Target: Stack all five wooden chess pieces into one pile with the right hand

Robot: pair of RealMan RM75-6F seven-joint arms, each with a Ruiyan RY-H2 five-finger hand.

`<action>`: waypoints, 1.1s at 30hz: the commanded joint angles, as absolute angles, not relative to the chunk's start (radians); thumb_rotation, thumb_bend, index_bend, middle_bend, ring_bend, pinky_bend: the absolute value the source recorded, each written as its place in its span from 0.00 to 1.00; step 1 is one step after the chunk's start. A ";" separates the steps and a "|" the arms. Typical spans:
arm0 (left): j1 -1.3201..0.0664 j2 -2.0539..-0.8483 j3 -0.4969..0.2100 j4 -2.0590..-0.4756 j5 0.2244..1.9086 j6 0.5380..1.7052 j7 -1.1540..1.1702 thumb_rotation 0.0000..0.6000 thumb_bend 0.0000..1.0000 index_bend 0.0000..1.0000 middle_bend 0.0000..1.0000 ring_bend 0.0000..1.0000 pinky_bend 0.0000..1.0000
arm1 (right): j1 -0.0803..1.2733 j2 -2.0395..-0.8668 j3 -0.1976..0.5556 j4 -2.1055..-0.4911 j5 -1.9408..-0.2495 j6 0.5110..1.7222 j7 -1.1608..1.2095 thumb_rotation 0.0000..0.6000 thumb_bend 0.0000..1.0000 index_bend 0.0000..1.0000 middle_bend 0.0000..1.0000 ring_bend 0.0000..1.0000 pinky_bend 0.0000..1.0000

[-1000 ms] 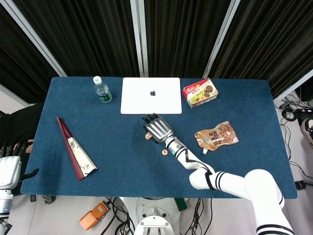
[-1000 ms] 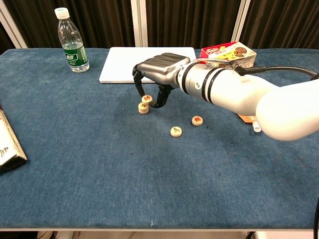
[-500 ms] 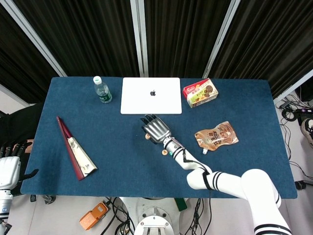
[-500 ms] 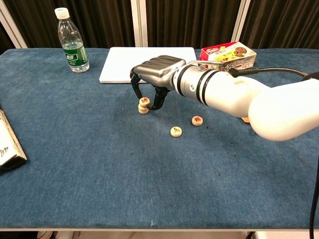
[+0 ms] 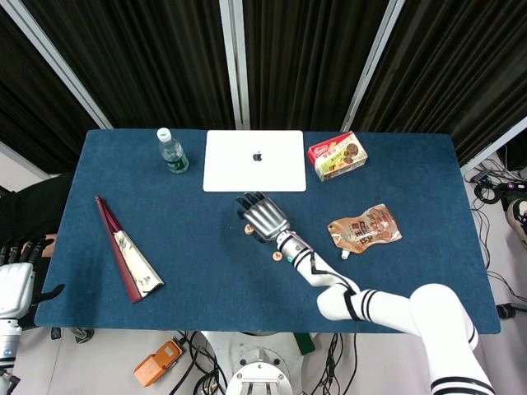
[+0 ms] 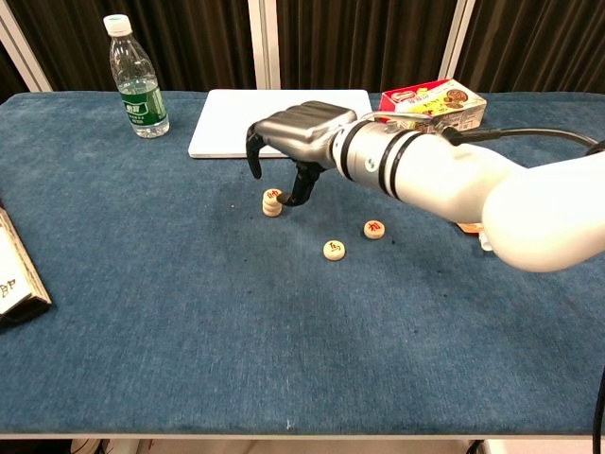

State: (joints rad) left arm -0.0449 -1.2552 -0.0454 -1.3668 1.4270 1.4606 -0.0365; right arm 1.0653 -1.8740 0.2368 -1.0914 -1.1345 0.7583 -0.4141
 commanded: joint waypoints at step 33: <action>-0.051 -1.255 -0.049 -1.378 1.437 1.470 -0.029 1.00 0.00 0.18 0.14 0.09 0.02 | 0.814 -1.697 0.065 -1.236 -1.287 0.869 -0.306 1.00 0.47 0.49 0.20 0.19 0.24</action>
